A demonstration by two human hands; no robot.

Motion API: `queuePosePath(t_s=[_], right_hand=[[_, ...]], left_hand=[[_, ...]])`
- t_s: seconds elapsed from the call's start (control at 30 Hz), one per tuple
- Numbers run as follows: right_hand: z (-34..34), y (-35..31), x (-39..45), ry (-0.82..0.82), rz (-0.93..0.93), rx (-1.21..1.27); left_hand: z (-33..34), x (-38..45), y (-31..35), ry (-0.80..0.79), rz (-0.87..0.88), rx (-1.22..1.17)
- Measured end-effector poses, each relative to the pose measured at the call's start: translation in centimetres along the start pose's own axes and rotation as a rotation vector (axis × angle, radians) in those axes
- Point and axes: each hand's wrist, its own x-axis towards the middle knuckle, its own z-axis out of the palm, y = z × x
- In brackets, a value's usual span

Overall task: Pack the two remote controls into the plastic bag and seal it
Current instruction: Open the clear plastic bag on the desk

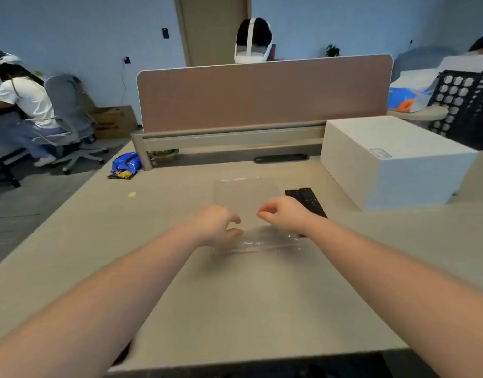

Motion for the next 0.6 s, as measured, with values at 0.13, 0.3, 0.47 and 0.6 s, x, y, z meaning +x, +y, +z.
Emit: queuePosePath(t_s=[0.13, 0.3, 0.47, 0.6], right_hand=[[1.4, 1.2, -2.6, 0.02, 0.021, -0.045], [1.7, 2.1, -3.8, 0.059, 0.035, -0.046], [2.0, 2.1, -4.2, 0.087, 0.091, 0.048], [3.2, 1.9, -4.5, -0.043, 0.22, 0.337]], left_hand=[[1.8, -1.4, 1.3, -0.02, -0.011, 0.009], [3.0, -1.8, 1.9, -0.059, 0.047, 0.091], [3.9, -1.8, 2.3, -0.007, 0.017, 0.152], [3.9, -1.1, 2.2, 0.06, -0.088, -0.002]])
